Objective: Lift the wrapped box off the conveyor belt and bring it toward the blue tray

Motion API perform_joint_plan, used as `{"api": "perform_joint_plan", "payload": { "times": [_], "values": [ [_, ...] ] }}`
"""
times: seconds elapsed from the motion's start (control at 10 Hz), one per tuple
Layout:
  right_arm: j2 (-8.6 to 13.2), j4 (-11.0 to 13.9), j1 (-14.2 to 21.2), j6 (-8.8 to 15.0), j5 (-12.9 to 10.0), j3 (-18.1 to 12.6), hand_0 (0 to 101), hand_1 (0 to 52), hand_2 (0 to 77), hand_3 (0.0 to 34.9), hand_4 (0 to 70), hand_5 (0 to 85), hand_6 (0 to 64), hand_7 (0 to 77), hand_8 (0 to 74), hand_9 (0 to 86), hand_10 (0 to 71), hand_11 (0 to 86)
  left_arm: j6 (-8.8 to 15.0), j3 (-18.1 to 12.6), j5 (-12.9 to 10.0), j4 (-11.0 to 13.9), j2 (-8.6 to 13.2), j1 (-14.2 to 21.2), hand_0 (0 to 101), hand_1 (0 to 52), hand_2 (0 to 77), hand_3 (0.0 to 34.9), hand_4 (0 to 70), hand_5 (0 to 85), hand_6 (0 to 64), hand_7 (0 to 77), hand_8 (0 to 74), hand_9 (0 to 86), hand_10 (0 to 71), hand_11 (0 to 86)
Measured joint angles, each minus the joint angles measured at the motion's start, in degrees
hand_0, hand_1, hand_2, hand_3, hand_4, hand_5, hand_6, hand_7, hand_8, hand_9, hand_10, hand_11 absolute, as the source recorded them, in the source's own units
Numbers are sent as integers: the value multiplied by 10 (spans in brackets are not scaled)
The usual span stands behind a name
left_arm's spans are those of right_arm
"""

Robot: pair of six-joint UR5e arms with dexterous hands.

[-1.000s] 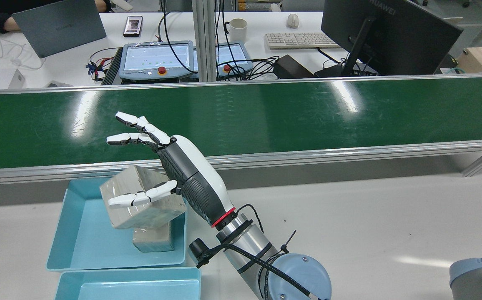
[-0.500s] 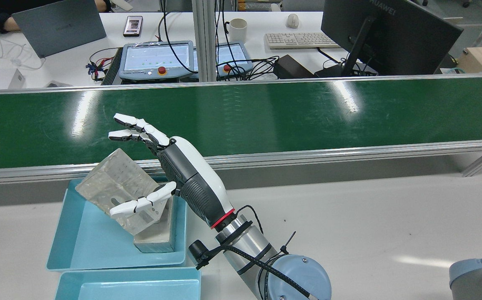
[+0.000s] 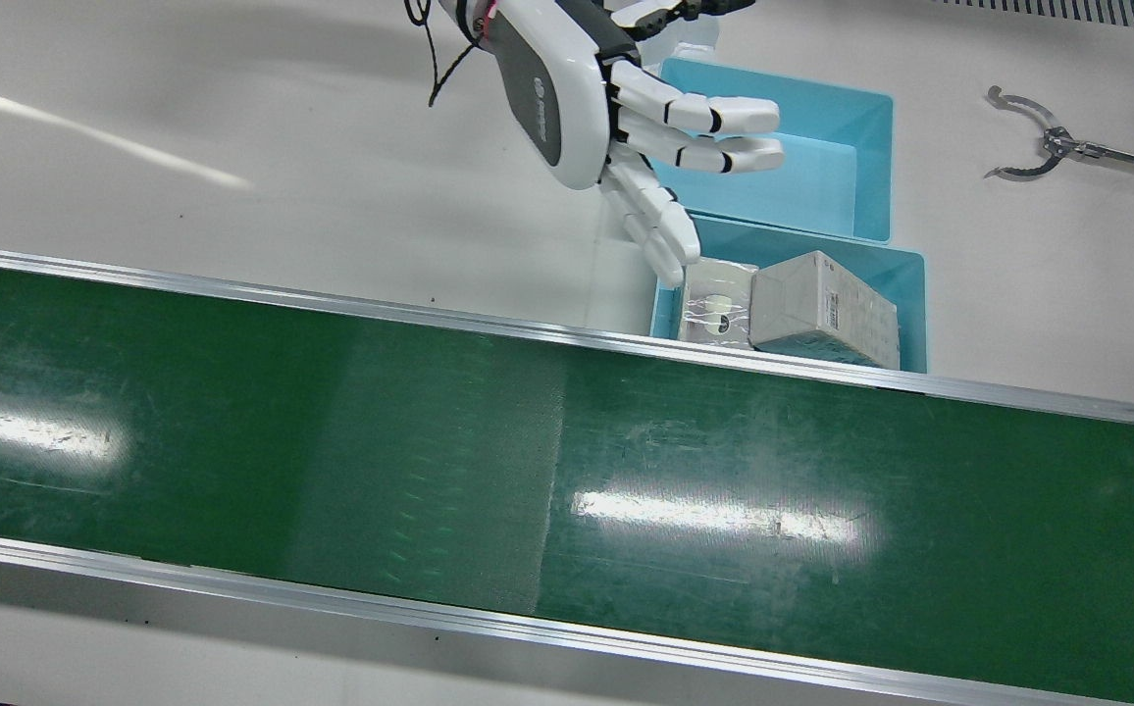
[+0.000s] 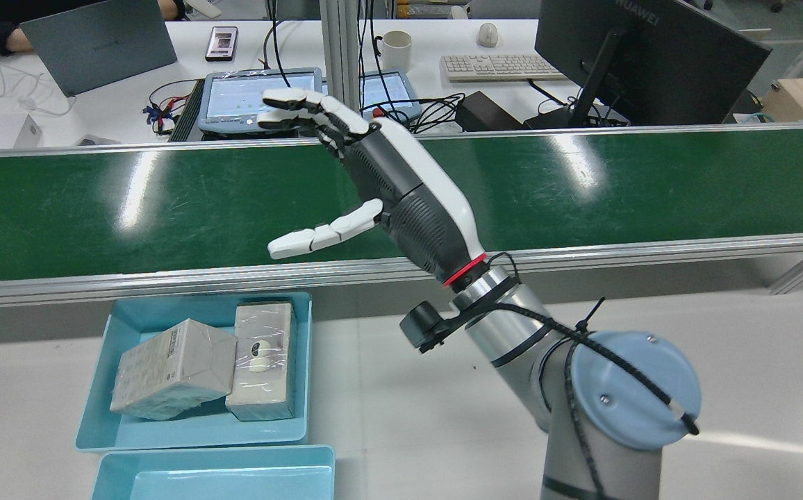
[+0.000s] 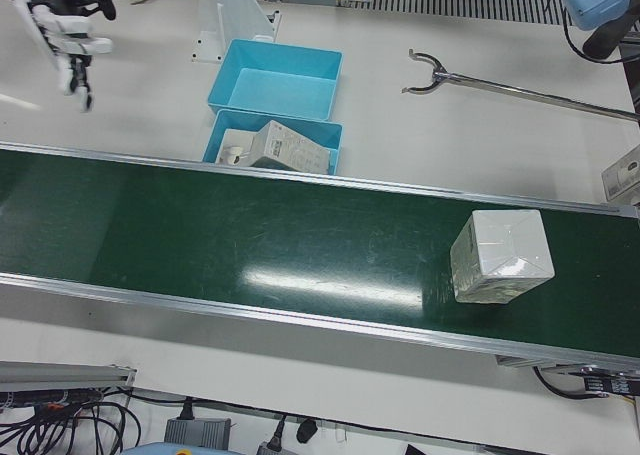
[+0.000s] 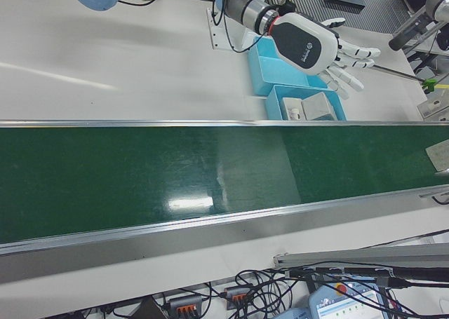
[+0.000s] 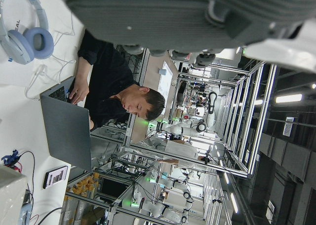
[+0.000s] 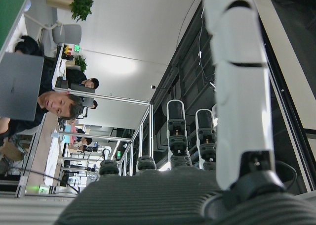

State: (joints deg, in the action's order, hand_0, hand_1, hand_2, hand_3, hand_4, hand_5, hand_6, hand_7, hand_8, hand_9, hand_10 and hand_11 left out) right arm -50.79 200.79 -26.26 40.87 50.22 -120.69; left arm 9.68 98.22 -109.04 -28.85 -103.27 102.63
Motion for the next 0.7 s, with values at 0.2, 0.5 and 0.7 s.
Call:
{"api": "perform_joint_plan", "payload": {
  "times": [0.2,0.5,0.7],
  "values": [
    [-20,100,-97,-47,63,-28,526,224,136,147,98,251,109,229,5,33,16,33,0,0,0,0,0,0,0,0,5,0,0,11,0,0,0,0,0,0],
    [-81,143,-195,-127,108,-36,556,245,158,168,65,115,44,125,5,16,11,38,0,0,0,0,0,0,0,0,5,0,0,11,0,0,0,0,5,0],
    [-110,147,-229,-160,113,-36,485,158,109,233,0,33,0,0,5,16,0,16,0,0,0,0,0,0,0,0,5,0,0,11,0,0,0,0,0,0]
  ]
}}
